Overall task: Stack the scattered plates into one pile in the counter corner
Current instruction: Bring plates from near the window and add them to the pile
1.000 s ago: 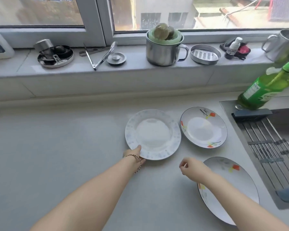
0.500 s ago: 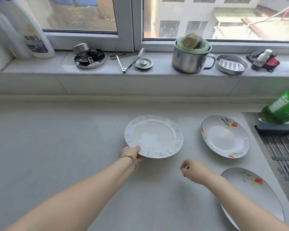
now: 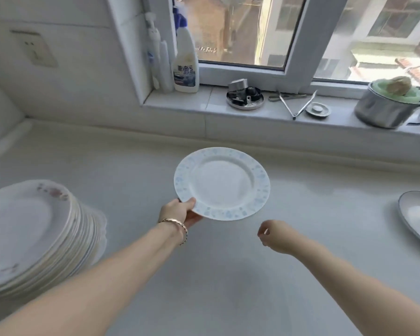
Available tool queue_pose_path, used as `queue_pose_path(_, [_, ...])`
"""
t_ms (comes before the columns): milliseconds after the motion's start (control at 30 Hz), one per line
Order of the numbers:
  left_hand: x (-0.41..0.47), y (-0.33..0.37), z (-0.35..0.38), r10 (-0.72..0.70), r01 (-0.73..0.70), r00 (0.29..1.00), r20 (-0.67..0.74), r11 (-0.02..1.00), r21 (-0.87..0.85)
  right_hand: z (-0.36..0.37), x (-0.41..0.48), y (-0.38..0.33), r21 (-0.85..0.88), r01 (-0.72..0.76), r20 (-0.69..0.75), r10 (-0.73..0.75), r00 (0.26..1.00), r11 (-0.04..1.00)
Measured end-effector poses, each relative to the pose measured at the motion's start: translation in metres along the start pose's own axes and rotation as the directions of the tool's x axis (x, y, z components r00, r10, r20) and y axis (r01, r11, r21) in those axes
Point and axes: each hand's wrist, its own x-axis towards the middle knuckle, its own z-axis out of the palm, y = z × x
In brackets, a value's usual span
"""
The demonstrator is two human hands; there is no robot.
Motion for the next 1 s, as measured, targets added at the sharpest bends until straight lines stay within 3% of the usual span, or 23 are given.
queue_pose_path(133, [-0.009, 0.052, -0.094, 0.076, -0.078, 0.996, -0.045, 0.995, -0.053, 0.012, 0.007, -0.095, -0.054, 0.086, -0.022, -0.087, 0.996, 0.995])
queue_pose_path(267, [-0.023, 0.09, -0.178, 0.162, -0.178, 0.97, -0.179, 0.981, -0.082, 0.025, 0.013, -0.172, -0.111, 0.167, -0.031, -0.172, 0.985, 0.98])
queue_pose_path(467, [-0.042, 0.102, -0.276, 0.183, -0.266, 0.914, -0.363, 0.944, -0.194, 0.055, 0.023, -0.249, -0.188, 0.288, 0.048, -0.284, 0.958, 0.939])
queue_pose_path(733, [-0.055, 0.094, -0.339, 0.109, -0.274, 0.869, -0.483, 0.918, -0.286, 0.065, 0.036, -0.299, -0.247, 0.381, 0.126, -0.36, 0.924, 0.891])
queue_pose_path(1000, [-0.063, 0.094, -0.356, 0.129, -0.235, 0.872, -0.472, 0.956, -0.173, 0.072, 0.048, -0.316, -0.265, 0.397, 0.154, -0.368, 0.917, 0.879])
